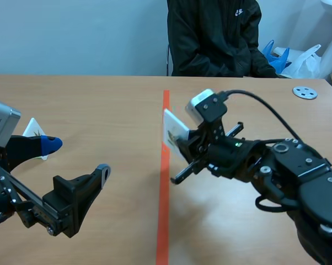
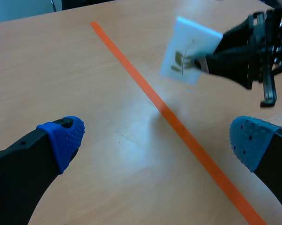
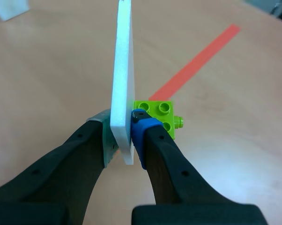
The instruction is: Sort the leaf by its shape. The table is split by an orange tape line. A compound leaf with several leaflets goes to the left side, a simple leaf with one blade goes to the right side. Return to the home posture when a red brick is placed on the table.
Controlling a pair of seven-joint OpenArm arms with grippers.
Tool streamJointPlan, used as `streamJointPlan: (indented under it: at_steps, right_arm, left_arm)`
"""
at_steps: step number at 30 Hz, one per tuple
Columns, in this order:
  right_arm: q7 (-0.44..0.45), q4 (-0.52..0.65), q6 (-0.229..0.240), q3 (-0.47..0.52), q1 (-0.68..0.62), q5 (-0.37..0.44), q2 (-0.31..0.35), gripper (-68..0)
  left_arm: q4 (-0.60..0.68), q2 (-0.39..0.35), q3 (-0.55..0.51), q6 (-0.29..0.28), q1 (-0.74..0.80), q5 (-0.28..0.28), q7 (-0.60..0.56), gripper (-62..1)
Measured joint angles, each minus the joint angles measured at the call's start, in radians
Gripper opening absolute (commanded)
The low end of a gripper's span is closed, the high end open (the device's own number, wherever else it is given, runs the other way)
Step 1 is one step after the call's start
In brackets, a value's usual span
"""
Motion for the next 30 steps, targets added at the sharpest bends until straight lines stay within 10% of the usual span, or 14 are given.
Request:
streamJointPlan:
  at_steps: [14, 21, 30]
  right_arm:
    - [-0.171, 0.134, -0.001, 0.424, -0.092, 0.317, 0.055, -64.2]
    - [-0.138, 0.047, -0.160, 0.436, -0.085, 0.355, 0.137, -64.2]
    - [-0.062, -0.251, -0.166, 0.427, 0.065, 0.338, 0.128, -64.2]
  left_arm:
    - [0.000, 0.000, 0.000, -0.005, 0.000, -0.001, 0.000, 1.4]
    - [0.000, 0.000, 0.000, -0.005, 0.000, -0.001, 0.000, 1.4]
    - [0.000, 0.000, 0.000, -0.008, 0.000, -0.001, 0.000, 1.4]
